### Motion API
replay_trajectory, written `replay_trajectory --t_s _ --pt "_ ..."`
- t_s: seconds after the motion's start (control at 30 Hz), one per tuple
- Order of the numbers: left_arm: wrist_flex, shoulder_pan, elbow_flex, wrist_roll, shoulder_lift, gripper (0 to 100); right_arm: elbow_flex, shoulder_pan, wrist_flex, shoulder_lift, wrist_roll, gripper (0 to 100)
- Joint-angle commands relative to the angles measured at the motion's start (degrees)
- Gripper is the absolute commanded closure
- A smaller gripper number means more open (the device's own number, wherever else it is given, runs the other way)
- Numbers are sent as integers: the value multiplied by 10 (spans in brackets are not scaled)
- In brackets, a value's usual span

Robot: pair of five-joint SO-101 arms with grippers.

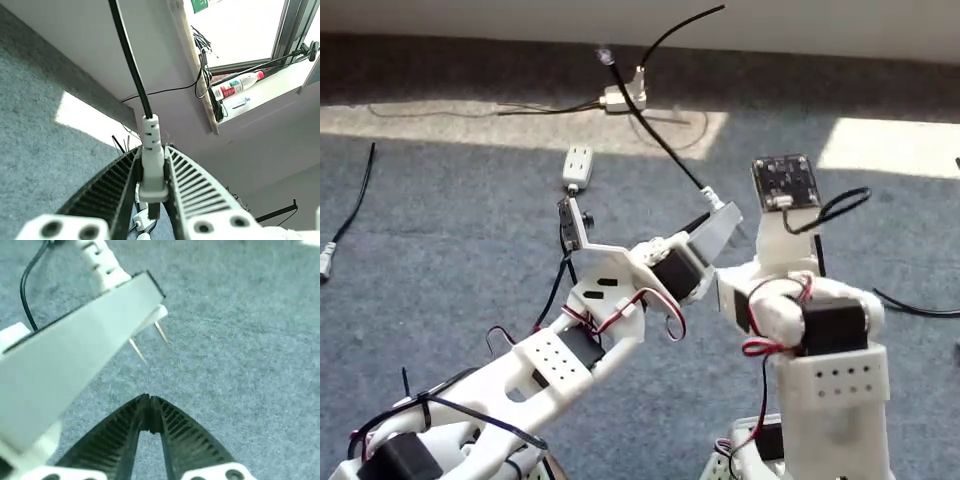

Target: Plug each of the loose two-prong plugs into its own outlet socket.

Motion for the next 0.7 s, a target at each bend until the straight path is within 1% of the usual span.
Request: replay_trajectory --t_s 0.0,0.1,0.27,0.33,0.53,0.6,0.67 --pt "-3 0 -7 2 -17 995 -72 -3 3 76 -1 980" --pt "-3 1 -5 3 -17 995 -87 9 -31 103 -1 980" --pt "-3 4 -2 4 -18 995 -87 76 -111 118 1 980" --pt "-3 4 -2 4 -19 995 -87 92 -135 137 1 980" --pt "-4 5 7 5 -22 995 -88 99 -216 255 -1 980" --pt "-4 5 7 5 -22 995 -92 113 -243 293 -2 980" --pt "-4 3 7 5 -21 995 -94 134 -247 319 -2 980"
